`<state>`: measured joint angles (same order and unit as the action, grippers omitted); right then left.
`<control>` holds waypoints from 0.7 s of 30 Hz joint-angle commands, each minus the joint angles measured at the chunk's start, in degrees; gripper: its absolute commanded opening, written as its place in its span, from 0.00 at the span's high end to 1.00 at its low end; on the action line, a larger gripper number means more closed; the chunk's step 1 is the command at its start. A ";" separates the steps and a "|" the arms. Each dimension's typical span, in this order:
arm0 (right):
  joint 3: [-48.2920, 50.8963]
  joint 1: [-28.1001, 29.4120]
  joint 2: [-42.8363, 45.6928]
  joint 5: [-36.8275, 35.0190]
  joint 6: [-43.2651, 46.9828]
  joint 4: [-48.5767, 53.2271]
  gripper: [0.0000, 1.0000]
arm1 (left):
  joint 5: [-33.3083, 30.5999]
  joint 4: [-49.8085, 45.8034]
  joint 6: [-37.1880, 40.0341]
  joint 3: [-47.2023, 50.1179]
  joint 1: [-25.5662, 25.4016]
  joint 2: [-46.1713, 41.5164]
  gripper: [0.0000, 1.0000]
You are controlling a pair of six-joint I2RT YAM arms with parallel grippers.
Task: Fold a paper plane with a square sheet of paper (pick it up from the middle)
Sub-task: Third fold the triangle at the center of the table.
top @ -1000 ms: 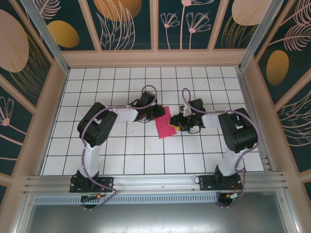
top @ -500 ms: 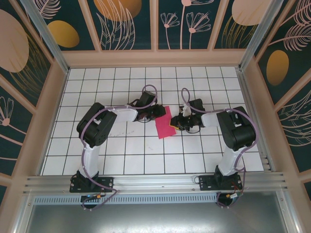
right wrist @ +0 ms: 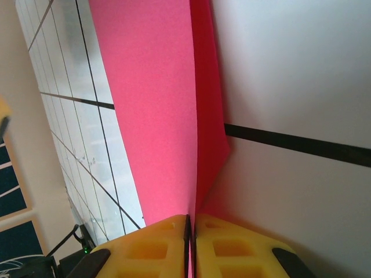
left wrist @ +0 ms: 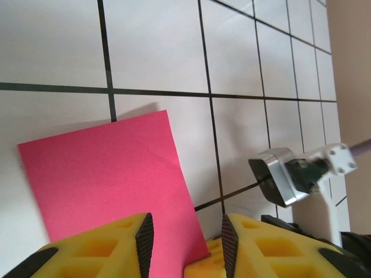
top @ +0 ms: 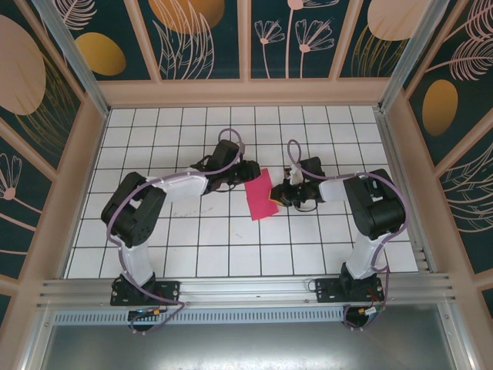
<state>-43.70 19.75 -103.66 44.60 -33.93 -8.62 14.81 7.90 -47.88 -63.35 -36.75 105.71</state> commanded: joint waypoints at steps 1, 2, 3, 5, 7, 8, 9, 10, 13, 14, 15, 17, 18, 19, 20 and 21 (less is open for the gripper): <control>0.81 -0.10 2.21 -0.34 -0.99 -1.07 0.90 | -3.52 1.74 3.47 3.24 -1.36 -4.79 0.60; 0.94 -0.15 2.69 -0.21 -1.34 -1.31 0.90 | -4.63 1.85 4.31 4.25 -2.01 -6.14 0.59; 1.14 -0.13 3.05 -0.11 -1.86 -1.55 0.91 | -5.74 1.90 5.42 5.22 -2.78 -7.14 0.59; 1.42 -0.14 3.78 0.08 -3.05 -2.03 0.92 | -8.26 1.68 7.79 6.82 -4.72 -9.69 0.58; 1.38 -0.12 4.26 0.57 -3.88 -1.85 0.93 | -11.12 1.36 10.31 8.84 -7.08 -11.36 0.54; 1.33 -0.13 4.62 0.60 -4.25 -1.67 0.94 | -12.63 1.04 11.61 9.68 -8.43 -12.03 0.52; 1.34 -0.15 5.16 0.43 -4.53 -1.28 0.95 | -14.12 0.44 12.98 10.36 -9.90 -12.54 0.51; 1.42 -0.13 5.65 0.23 -4.83 -1.06 0.95 | -15.24 -0.21 14.31 10.66 -11.18 -12.75 0.49; 1.43 -0.15 6.36 -0.60 -5.64 0.08 0.94 | -19.33 -2.92 18.74 10.57 -15.40 -12.58 0.46; 1.64 -0.13 6.28 -0.29 -6.03 -0.42 0.94 | -20.71 -3.67 20.07 10.24 -16.86 -12.11 0.44; 1.73 -0.13 6.01 -0.15 -6.39 -0.67 0.93 | -21.96 -4.43 21.45 9.59 -18.46 -11.40 0.42; 1.62 -0.13 5.48 0.27 -6.83 -1.19 0.93 | -24.04 -6.04 24.06 7.97 -21.02 -9.77 0.38; 1.45 -0.08 5.23 0.48 -7.01 -1.31 0.92 | -24.87 -6.94 25.27 7.11 -22.26 -8.68 0.37; 1.30 -0.15 5.07 0.67 -7.11 -1.46 0.92 | -25.63 -7.71 26.08 5.75 -23.20 -7.93 0.36; 1.15 -0.09 4.97 0.82 -7.20 -1.32 0.92 | -27.11 -8.52 27.07 5.08 -24.11 -6.37 0.35; 0.91 -0.09 5.00 0.76 -7.11 -1.18 0.91 | -27.98 -9.14 27.94 4.53 -24.88 -5.21 0.34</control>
<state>-42.96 19.75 -98.76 44.56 -40.01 -8.86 -7.57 2.70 -25.89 -56.29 -59.94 97.34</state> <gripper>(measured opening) 0.084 0.655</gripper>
